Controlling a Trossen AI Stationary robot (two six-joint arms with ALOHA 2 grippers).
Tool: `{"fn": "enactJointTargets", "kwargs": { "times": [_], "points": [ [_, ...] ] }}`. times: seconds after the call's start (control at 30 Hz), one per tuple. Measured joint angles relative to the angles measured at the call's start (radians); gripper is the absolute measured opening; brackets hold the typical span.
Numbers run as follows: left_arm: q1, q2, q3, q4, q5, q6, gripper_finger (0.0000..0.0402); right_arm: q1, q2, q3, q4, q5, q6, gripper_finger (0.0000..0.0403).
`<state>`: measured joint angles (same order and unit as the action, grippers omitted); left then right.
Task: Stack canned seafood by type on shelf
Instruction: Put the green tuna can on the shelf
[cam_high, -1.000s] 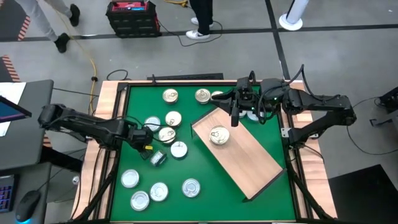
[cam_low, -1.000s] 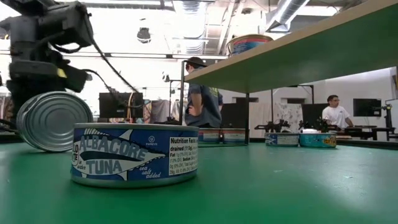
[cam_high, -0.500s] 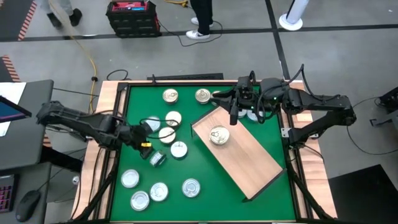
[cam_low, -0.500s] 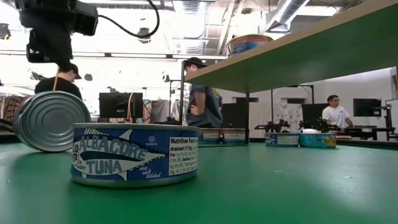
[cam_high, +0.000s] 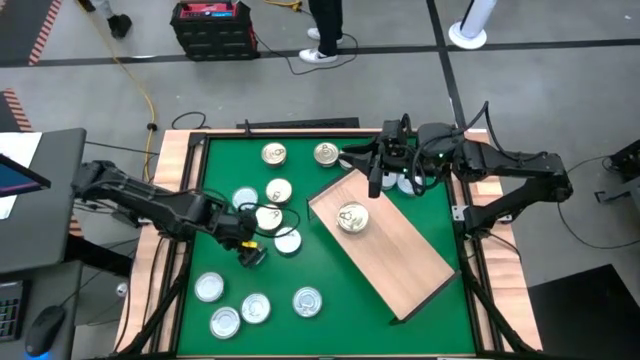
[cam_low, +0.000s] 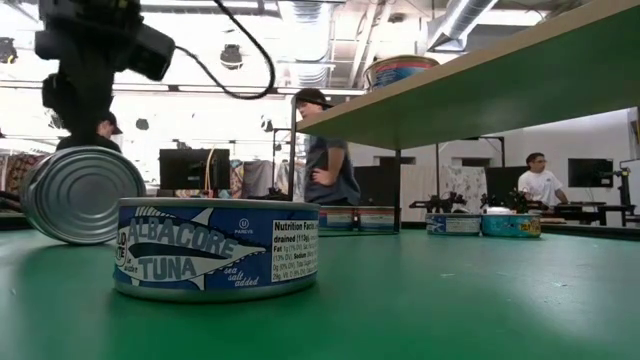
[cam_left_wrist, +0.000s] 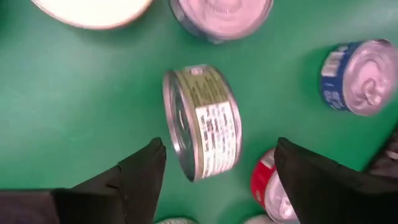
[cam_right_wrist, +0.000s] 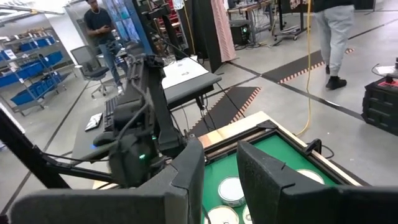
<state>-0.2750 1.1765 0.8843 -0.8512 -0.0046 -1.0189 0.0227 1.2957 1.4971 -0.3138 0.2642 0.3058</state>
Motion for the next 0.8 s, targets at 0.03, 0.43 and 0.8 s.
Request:
{"fn": "enactJointTargets", "kwargs": {
  "times": [0.03,0.43,0.8],
  "points": [
    [-0.01,0.023,0.026,-0.033,-0.032,0.003,0.0286,0.0,0.0,0.0,0.0,0.0,0.0,0.0122],
    [-0.045,0.19,0.12,-0.113,-0.108,0.007,0.0285,0.001,0.0,0.0,0.0,0.0,0.0,0.0122],
    [-0.044,0.192,0.092,-0.105,-0.09,0.023,0.027,0.001,0.0,0.0,0.001,0.0,0.0,0.0122]
  ]
}}
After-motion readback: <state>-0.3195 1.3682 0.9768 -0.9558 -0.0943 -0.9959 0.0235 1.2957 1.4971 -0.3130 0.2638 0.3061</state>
